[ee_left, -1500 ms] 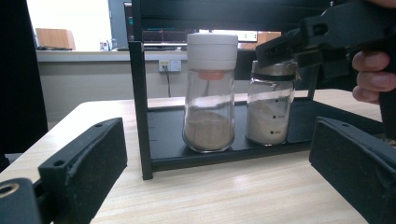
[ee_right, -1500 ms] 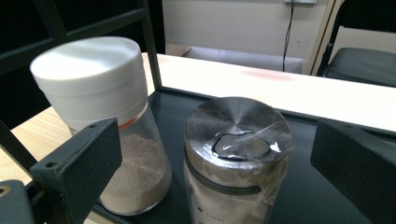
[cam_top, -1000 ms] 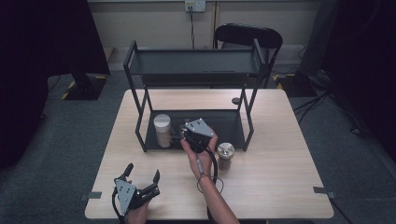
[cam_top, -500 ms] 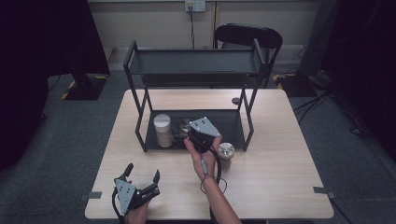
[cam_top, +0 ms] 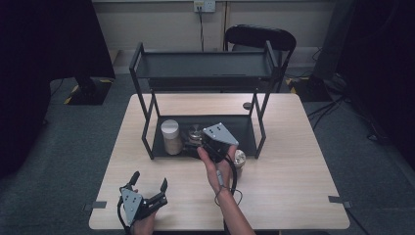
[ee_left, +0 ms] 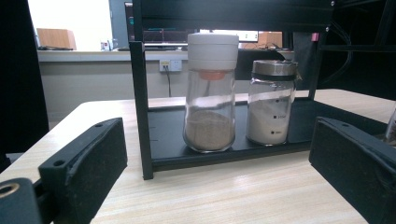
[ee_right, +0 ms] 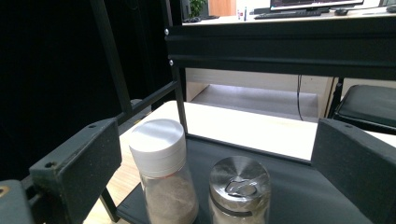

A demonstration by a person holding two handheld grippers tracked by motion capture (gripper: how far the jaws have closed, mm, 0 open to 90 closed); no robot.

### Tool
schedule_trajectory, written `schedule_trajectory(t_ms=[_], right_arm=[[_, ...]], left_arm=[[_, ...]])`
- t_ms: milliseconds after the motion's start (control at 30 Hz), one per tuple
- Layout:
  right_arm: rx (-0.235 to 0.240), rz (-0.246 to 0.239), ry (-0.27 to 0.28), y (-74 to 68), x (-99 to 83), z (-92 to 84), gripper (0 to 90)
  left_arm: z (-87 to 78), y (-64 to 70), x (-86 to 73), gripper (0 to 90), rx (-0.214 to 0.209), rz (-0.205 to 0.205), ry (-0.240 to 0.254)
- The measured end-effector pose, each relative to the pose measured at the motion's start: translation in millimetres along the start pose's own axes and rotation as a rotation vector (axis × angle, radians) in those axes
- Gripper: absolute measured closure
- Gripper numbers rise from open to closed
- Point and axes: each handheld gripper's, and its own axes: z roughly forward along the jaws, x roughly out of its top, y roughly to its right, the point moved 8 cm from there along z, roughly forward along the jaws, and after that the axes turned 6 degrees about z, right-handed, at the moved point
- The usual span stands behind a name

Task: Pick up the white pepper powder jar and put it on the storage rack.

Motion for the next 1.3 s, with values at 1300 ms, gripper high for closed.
schedule_trajectory(t_ms=[1300], right_arm=[[-0.062,-0.058,0.116,27.0,3.4,-85.4,0.0]], left_arm=[[0.1,0.5,0.0,3.5,0.004,-0.001,0.0]])
